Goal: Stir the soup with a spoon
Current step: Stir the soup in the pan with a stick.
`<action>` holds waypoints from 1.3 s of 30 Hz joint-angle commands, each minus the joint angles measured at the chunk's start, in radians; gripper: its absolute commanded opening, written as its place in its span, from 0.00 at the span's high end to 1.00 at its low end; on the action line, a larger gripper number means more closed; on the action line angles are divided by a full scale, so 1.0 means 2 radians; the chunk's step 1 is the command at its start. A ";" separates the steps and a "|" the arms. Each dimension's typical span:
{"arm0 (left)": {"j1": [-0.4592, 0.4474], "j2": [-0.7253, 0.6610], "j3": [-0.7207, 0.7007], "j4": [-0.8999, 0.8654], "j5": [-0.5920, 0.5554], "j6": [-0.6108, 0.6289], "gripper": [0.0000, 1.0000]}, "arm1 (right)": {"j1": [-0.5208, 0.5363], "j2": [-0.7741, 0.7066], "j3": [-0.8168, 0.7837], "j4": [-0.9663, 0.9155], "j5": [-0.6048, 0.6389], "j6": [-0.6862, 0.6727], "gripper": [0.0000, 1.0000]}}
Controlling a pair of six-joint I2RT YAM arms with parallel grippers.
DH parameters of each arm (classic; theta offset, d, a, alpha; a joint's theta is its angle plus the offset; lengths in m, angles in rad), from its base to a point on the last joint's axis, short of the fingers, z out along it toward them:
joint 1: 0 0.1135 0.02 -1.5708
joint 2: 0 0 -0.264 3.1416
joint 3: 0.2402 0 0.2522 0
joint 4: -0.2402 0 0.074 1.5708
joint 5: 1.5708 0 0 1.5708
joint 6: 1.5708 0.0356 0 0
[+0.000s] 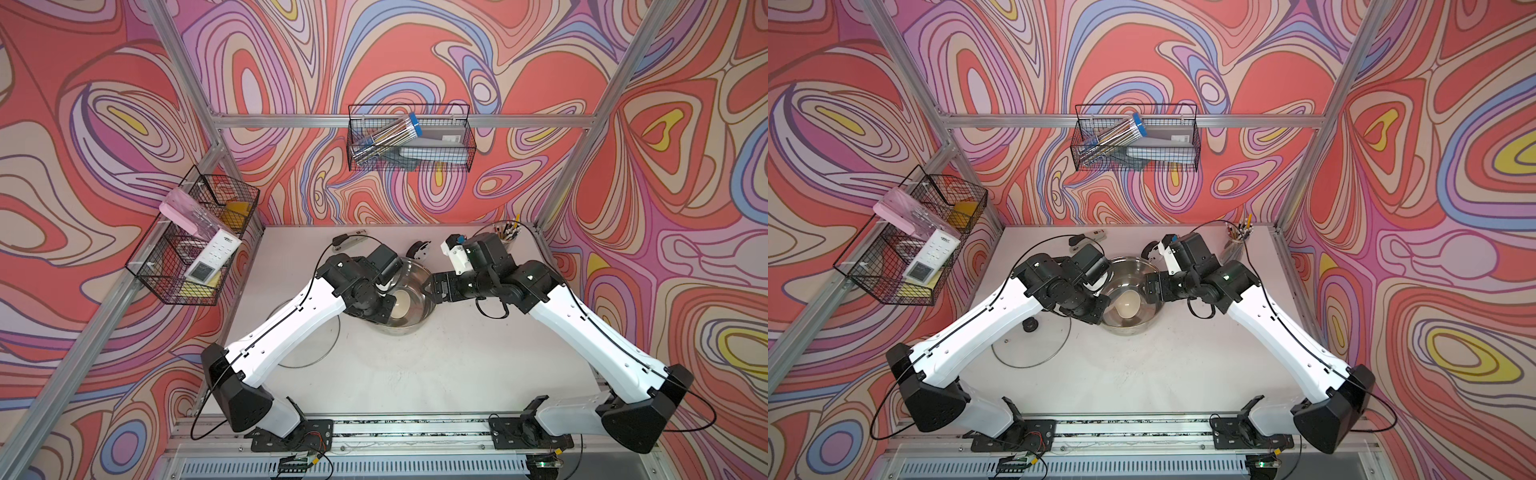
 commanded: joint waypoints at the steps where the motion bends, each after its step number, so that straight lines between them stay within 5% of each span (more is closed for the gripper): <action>1: 0.014 -0.004 -0.001 -0.030 -0.032 -0.008 1.00 | 0.002 0.003 -0.004 0.012 -0.007 0.004 0.02; 15: 0.036 0.067 0.092 -0.011 -0.065 0.008 1.00 | 0.002 -0.012 -0.013 0.004 0.009 0.002 0.02; 22: 0.032 0.110 0.127 0.021 -0.011 0.012 1.00 | 0.002 -0.022 -0.023 0.000 0.019 0.001 0.02; 33: -0.002 0.100 0.087 0.056 0.062 0.008 1.00 | 0.002 -0.034 -0.032 0.000 0.028 0.006 0.02; 39: -0.005 0.059 0.022 0.047 0.053 -0.010 1.00 | 0.002 -0.031 -0.030 0.005 0.020 0.008 0.02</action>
